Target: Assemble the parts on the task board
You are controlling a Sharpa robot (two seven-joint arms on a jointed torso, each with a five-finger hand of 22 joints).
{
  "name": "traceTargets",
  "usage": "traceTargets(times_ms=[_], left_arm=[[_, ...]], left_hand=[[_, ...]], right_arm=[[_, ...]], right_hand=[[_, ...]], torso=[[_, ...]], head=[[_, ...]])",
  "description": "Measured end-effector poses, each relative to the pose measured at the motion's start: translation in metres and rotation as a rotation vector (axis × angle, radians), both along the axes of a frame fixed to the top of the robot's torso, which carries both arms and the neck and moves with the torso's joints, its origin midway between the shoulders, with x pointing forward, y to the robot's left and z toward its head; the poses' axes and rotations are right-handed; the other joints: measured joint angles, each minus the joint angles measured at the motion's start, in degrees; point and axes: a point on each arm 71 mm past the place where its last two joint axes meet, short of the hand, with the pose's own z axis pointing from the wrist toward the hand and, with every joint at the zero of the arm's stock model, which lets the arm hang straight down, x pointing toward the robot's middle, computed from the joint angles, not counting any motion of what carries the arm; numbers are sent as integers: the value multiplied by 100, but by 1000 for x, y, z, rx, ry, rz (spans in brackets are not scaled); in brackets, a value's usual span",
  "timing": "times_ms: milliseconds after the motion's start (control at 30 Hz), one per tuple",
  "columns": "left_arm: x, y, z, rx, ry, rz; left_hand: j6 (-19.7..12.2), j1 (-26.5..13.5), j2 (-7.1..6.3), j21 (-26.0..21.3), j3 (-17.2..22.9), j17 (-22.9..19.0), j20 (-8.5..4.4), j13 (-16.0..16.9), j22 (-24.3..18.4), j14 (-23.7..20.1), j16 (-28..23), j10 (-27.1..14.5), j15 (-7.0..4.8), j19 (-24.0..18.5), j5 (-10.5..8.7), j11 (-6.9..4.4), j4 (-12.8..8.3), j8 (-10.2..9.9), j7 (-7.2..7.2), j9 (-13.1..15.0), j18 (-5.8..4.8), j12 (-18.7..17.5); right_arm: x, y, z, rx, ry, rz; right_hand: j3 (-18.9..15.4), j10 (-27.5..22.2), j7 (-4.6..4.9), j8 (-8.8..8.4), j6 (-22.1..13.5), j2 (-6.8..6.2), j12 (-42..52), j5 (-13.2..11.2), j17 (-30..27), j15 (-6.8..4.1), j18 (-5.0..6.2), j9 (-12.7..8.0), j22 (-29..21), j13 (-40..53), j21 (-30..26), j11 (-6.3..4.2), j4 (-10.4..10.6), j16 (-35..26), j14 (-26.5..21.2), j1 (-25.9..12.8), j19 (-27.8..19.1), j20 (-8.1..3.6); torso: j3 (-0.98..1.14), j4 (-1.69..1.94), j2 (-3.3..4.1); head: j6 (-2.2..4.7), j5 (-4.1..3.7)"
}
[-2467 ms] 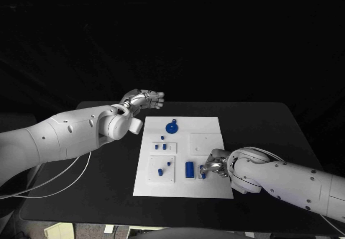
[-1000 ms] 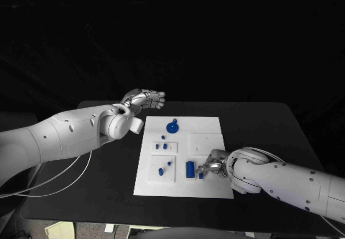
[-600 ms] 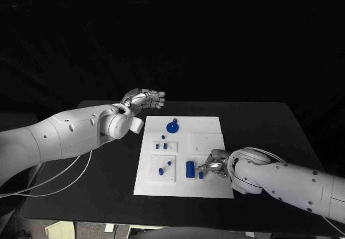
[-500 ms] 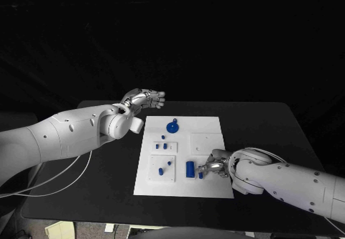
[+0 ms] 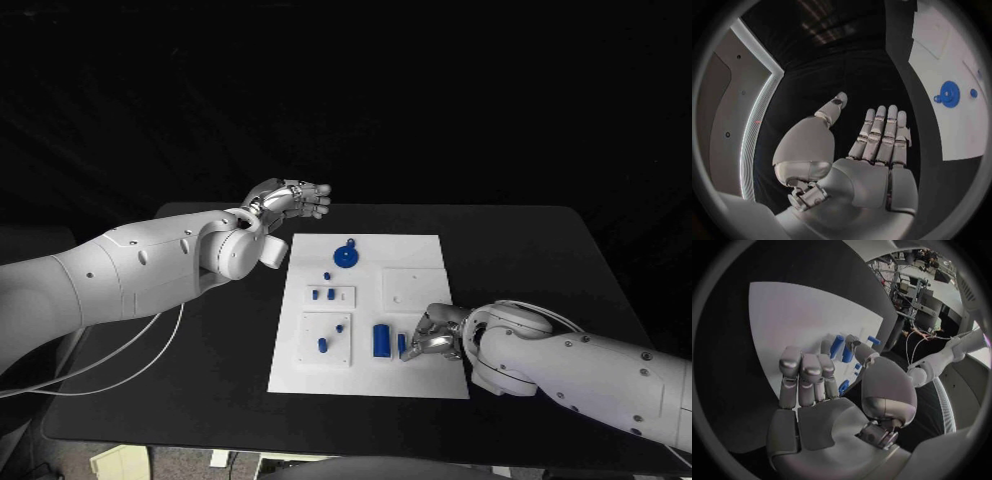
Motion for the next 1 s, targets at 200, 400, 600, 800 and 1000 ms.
traceTargets(times_ms=[200,400,600,800,1000], left_arm=[[0,0,0,0,0,0],[0,0,0,0,0,0],[0,0,0,0,0,0],[0,0,0,0,0,0],[0,0,0,0,1,0]], left_hand=[[0,0,0,0,0,0,0,0,0,0,0,0,0,0,0,0,0,0,0,0,0,0],[0,0,0,0,0,5,0,0,-1,0,0,0,0,0,0,0,0,0,0,0,0,0],[0,0,0,0,0,5,21,0,5,0,0,0,0,21,0,0,0,0,0,-3,1,0],[0,0,0,0,0,4,21,0,5,0,0,0,0,21,0,0,0,0,0,-5,1,0],[0,0,0,0,0,4,21,0,4,0,0,0,0,21,0,0,0,0,0,-4,1,0]], right_arm=[[0,1,-1,-7,-4,8],[1,0,-2,-15,-8,8],[2,0,-3,-21,-13,9],[3,2,-3,-31,-31,16],[2,6,-2,-32,-46,25]], right_hand=[[0,0,-1,0,0,-1,0,0,0,0,-2,6,0,0,0,0,0,0,0,-1,0,1],[0,0,-1,0,0,29,0,0,0,0,-2,12,0,0,0,0,0,0,0,28,0,3],[-16,-1,-2,0,0,120,0,0,0,1,-3,12,0,0,0,0,-16,-22,1,43,0,4],[-15,-1,-2,0,12,304,0,0,5,3,-3,17,0,2,0,1,-17,-22,3,91,0,5],[25,16,15,0,34,409,23,0,5,5,-2,17,0,10,0,-16,-58,-22,5,118,0,7]], torso=[[0,0,0],[-1,3,0],[-5,5,1],[-7,6,1],[-4,7,2]], head=[[-2,-8],[-7,-12],[-13,-13],[-20,-9],[-29,-8]])
